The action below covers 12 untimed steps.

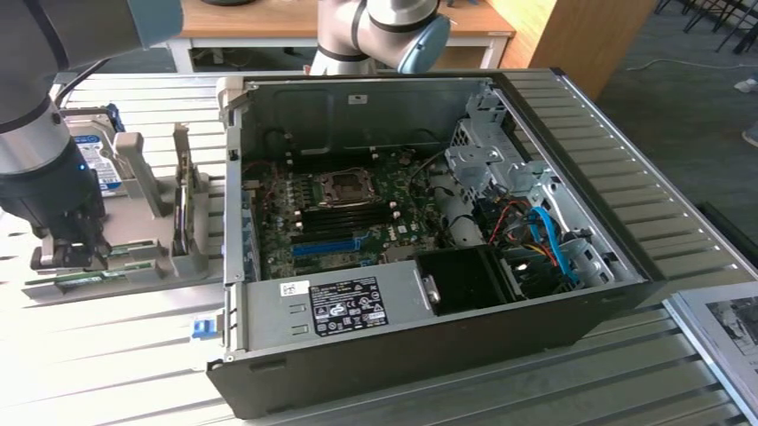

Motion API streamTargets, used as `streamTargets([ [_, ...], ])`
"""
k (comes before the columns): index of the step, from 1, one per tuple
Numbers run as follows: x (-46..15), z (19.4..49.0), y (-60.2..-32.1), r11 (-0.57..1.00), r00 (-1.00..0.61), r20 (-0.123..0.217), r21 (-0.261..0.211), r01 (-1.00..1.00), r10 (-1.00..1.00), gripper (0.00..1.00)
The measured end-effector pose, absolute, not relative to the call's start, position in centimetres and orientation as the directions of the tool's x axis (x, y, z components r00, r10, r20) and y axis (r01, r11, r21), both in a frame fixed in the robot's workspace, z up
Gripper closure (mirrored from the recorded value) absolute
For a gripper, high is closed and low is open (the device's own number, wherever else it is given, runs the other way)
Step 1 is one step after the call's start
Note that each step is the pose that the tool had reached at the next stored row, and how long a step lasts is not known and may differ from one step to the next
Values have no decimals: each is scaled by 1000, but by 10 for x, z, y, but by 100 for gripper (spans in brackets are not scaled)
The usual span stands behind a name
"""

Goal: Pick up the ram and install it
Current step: 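Pick up the ram and move it above insertion slot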

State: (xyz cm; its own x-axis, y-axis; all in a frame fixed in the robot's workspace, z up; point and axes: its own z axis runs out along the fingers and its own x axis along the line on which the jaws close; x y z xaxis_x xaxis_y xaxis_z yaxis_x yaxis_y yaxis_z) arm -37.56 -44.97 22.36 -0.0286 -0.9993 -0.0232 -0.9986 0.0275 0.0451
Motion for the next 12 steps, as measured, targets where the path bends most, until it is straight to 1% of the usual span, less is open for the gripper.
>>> streamTargets([
  [12, -376, 218, -450, 27, -29, -23, 45, -999, -999, 71],
])
